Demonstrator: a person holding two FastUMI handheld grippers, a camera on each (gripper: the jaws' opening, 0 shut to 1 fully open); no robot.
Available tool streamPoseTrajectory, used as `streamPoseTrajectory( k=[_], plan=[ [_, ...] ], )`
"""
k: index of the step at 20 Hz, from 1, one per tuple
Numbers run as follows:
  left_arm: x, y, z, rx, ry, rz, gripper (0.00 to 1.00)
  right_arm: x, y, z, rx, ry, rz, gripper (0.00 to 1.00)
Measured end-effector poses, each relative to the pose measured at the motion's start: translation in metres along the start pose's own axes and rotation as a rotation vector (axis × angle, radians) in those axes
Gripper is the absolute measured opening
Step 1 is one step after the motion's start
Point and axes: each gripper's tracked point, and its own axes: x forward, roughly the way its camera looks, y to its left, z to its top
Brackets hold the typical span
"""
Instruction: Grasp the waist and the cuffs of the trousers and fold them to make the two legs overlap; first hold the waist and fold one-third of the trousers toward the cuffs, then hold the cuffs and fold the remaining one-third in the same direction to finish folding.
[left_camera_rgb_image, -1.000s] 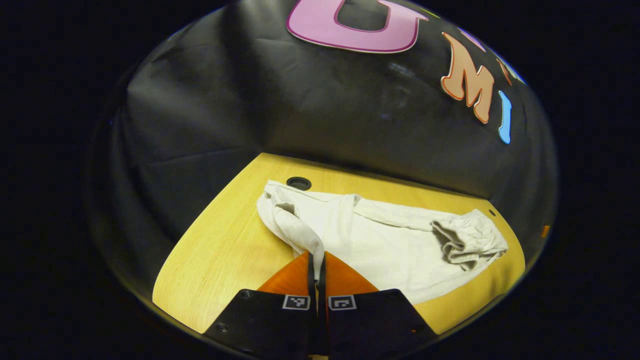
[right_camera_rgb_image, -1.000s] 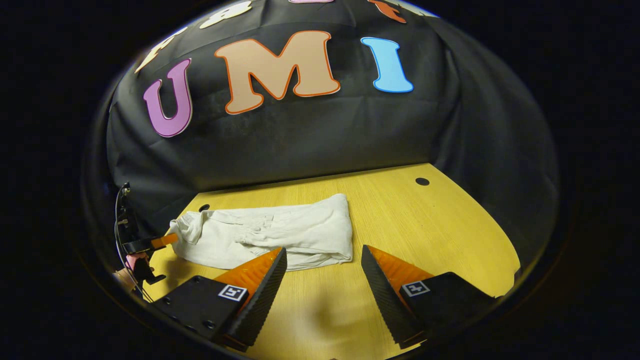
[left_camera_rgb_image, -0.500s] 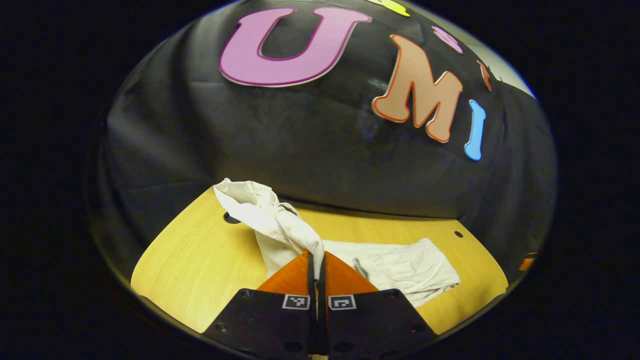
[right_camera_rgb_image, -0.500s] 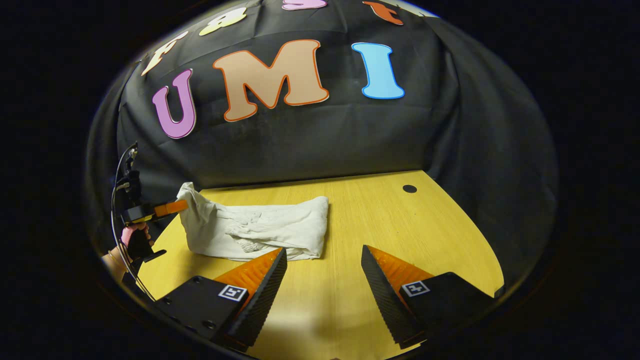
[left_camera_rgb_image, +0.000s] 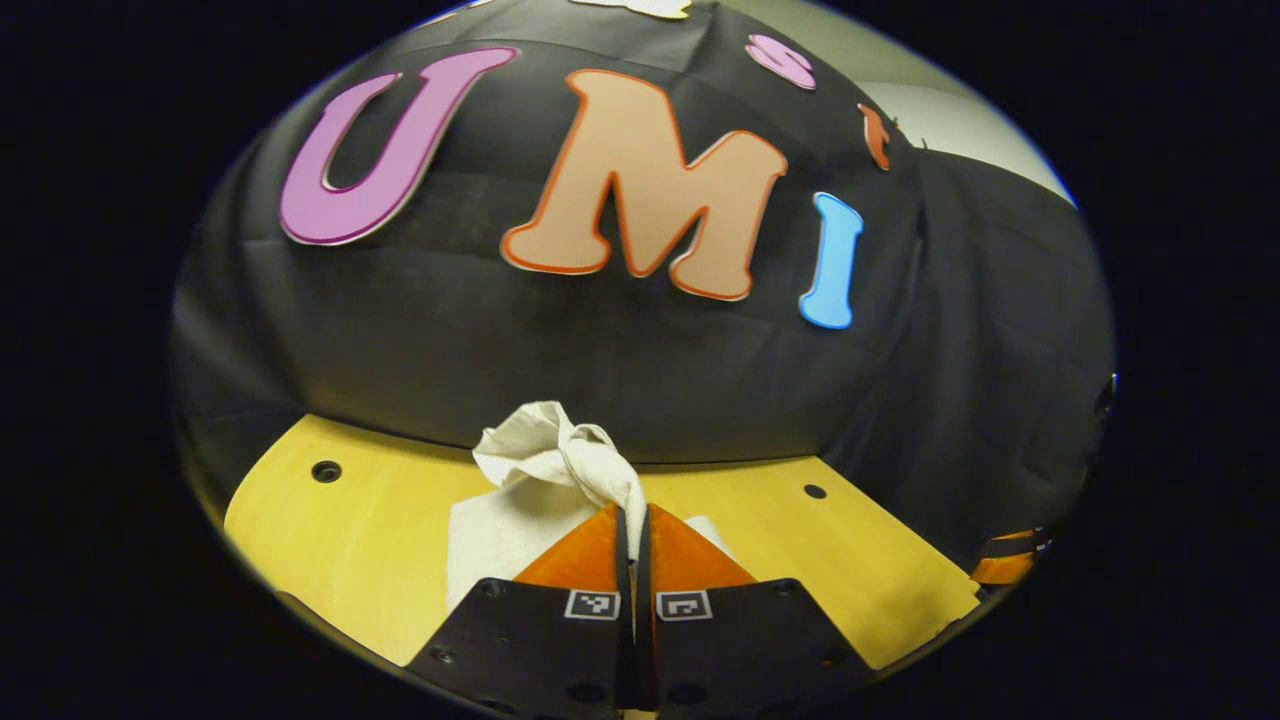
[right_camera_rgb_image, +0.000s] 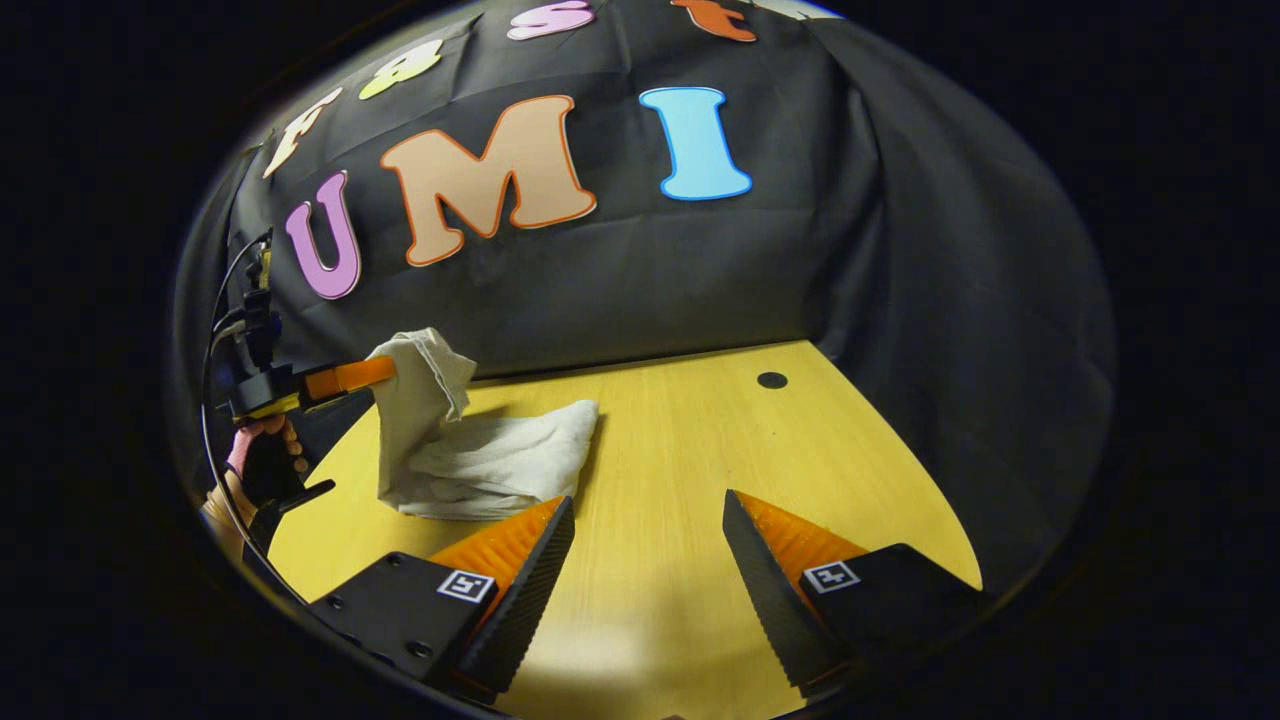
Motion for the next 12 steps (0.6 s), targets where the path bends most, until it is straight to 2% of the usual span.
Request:
streamPoseTrajectory(
  k=[3, 6, 7, 8, 10, 11, 12],
  plan=[
    [0.017, -0.042, -0.022, 0.05, 0.06, -0.056, 0.0, -0.003, -0.015, -0.001, 0.013, -0.006, -0.007, 0.96],
    [0.036, -0.07, -0.063, 0.141, 0.152, -0.077, 0.0, -0.007, -0.026, -0.011, 0.024, 0.009, -0.017, 0.96],
    [0.037, -0.076, -0.082, 0.176, 0.182, -0.086, 0.0, -0.007, -0.028, -0.014, 0.029, 0.013, -0.018, 0.9],
    [0.036, -0.083, -0.096, 0.204, 0.206, -0.097, 0.01, -0.008, -0.028, -0.016, 0.034, 0.019, -0.018, 0.96],
    [0.035, -0.089, -0.122, 0.224, 0.252, -0.113, 0.09, -0.007, -0.027, -0.02, 0.034, 0.024, -0.021, 0.96],
    [0.034, -0.095, -0.134, 0.209, 0.271, -0.122, 0.27, -0.008, -0.028, -0.021, 0.029, 0.022, -0.023, 0.96],
    [0.035, -0.097, -0.14, 0.194, 0.277, -0.116, 0.45, -0.009, -0.027, -0.021, 0.026, 0.019, -0.023, 0.9]
  ],
)
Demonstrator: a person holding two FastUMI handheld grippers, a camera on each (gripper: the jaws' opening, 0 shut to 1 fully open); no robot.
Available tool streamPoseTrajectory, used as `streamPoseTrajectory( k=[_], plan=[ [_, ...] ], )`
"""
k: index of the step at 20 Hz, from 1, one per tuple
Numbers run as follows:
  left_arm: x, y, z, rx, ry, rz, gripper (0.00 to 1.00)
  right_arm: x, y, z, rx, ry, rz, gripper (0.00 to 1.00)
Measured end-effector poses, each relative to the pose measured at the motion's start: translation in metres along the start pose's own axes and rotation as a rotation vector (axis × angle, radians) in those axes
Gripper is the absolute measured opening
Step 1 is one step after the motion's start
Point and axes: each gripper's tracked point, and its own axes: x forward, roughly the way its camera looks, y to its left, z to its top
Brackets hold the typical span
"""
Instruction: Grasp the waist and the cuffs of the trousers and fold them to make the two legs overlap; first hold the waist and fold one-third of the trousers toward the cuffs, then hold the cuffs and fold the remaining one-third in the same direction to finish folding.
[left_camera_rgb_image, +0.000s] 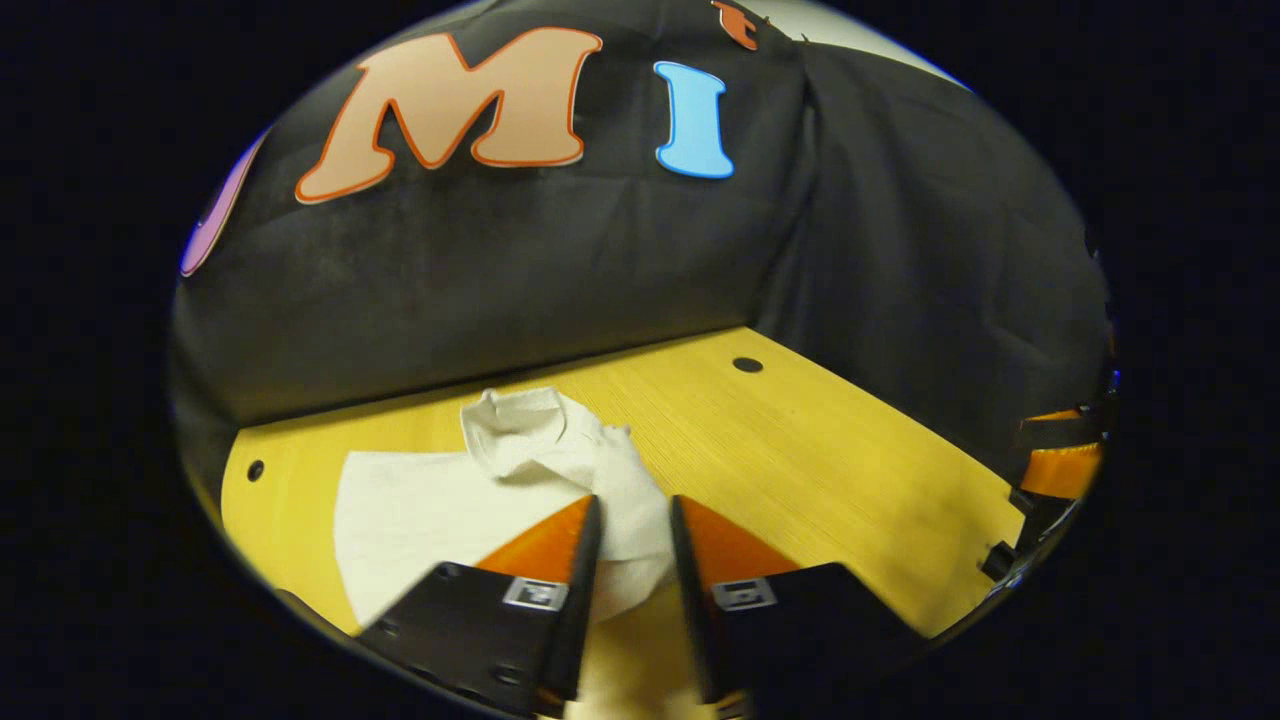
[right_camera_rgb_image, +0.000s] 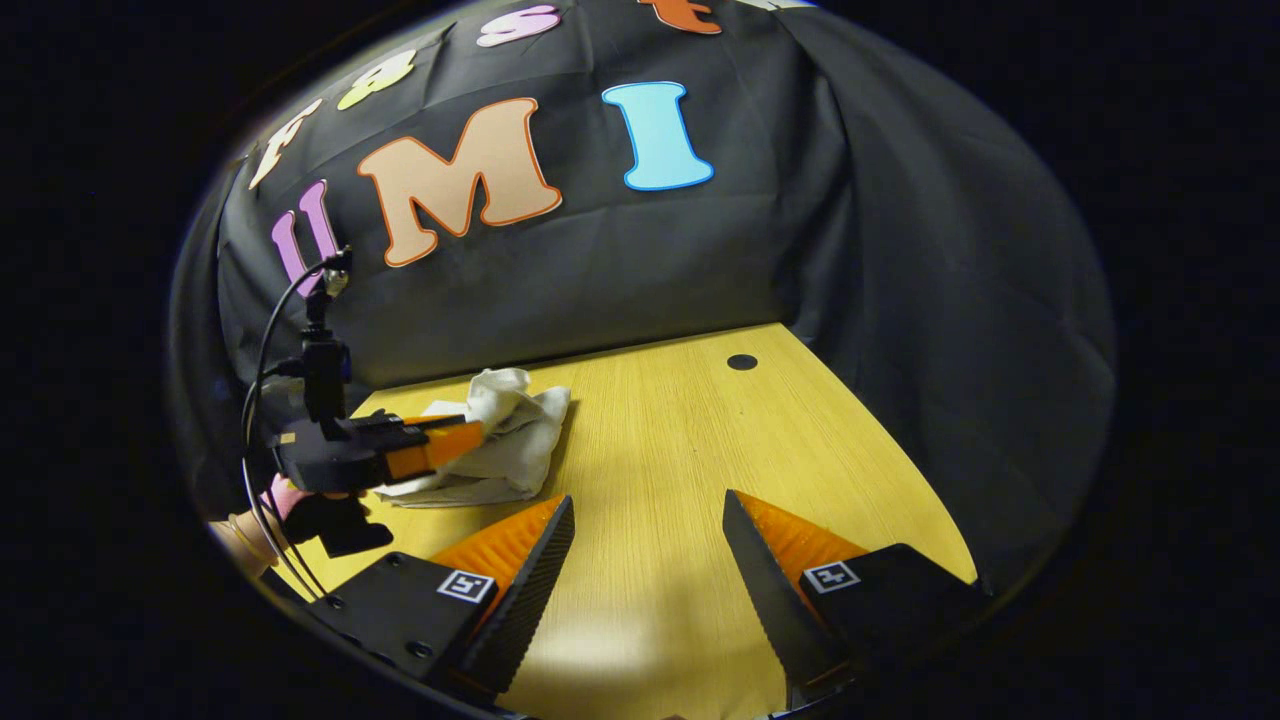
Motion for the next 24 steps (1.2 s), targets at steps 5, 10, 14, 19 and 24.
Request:
streamPoseTrajectory(
  k=[5, 10, 14, 19, 24],
  plan=[
    [-0.028, 0.018, 0.005, -0.049, -0.041, 0.045, 0.96, -0.008, 0.019, 0.0, -0.001, -0.017, 0.011, 0.96],
    [-0.088, 0.061, 0.02, -0.066, -0.091, 0.115, 0.95, -0.011, 0.06, 0.007, -0.002, -0.06, 0.055, 0.97],
    [-0.145, 0.1, 0.03, -0.098, -0.132, 0.186, 0.95, -0.01, 0.092, 0.014, -0.034, -0.103, 0.072, 0.96],
    [-0.204, 0.145, 0.03, -0.147, -0.173, 0.259, 0.95, -0.018, 0.131, 0.026, -0.026, -0.154, 0.104, 0.97],
    [-0.237, 0.173, 0.019, -0.161, -0.176, 0.296, 0.95, -0.03, 0.149, 0.03, 0.002, -0.191, 0.095, 0.96]
  ],
)
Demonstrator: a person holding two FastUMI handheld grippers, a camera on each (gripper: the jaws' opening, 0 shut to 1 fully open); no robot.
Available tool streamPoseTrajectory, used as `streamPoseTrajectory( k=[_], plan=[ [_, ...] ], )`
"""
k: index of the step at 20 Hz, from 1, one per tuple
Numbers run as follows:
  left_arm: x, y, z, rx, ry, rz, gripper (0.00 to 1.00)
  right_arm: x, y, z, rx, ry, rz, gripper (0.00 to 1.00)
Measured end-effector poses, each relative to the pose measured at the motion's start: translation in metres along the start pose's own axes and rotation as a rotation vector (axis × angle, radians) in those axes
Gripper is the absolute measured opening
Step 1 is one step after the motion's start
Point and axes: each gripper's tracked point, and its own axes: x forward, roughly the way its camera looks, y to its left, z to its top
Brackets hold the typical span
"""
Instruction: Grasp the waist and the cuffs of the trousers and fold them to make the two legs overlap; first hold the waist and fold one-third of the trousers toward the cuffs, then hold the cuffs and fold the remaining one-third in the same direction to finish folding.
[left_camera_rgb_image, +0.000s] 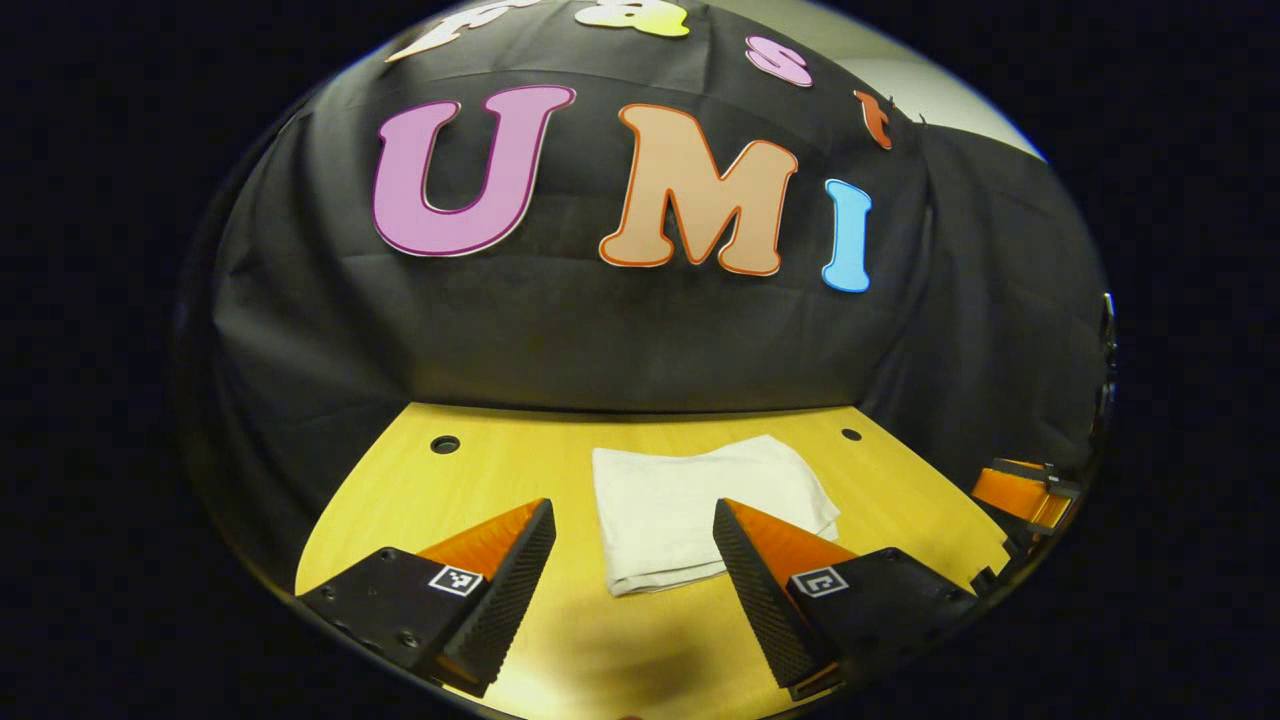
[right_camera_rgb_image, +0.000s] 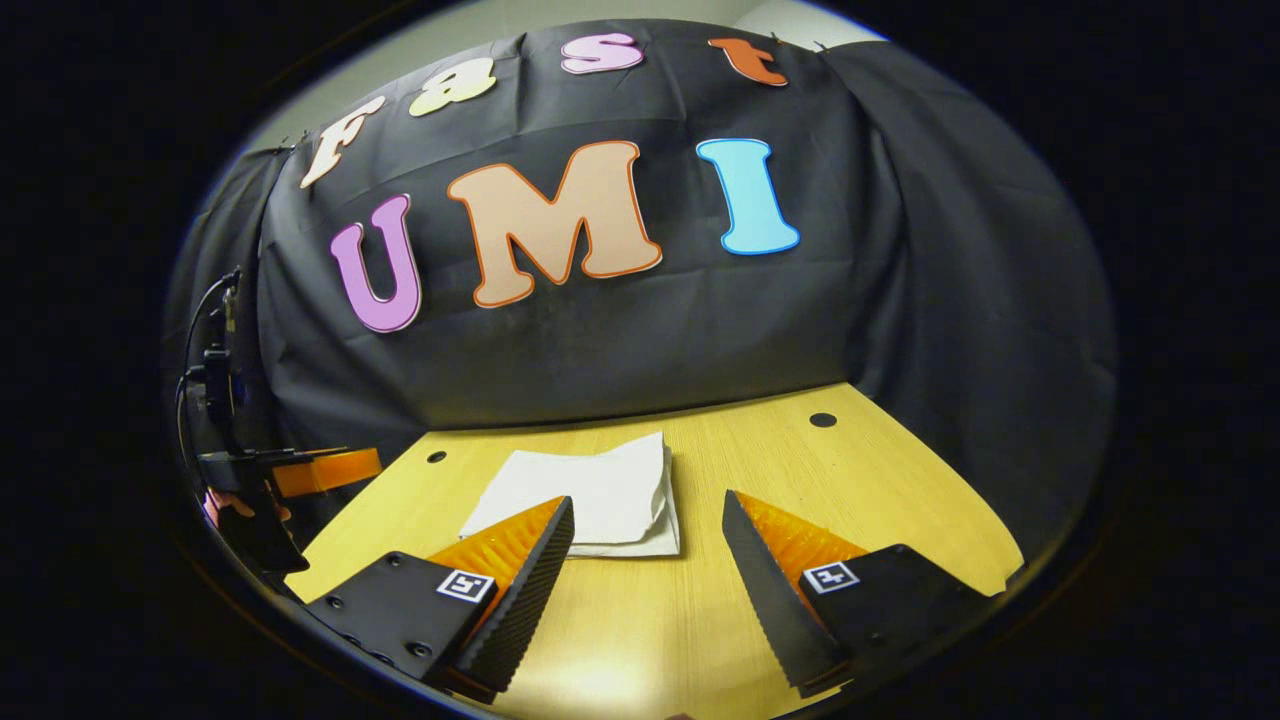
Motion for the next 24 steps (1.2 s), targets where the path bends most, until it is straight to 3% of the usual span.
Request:
streamPoseTrajectory(
  k=[9, 24],
  plan=[
    [-0.003, 0.01, -0.006, 0.007, 0.016, -0.034, 0.96, 0.017, 0.01, 0.001, -0.006, -0.01, -0.094, 0.96],
    [0.003, -0.004, -0.013, -0.014, 0.033, -0.085, 0.96, 0.01, 0.005, -0.002, -0.036, -0.004, -0.131, 0.96]
  ],
)
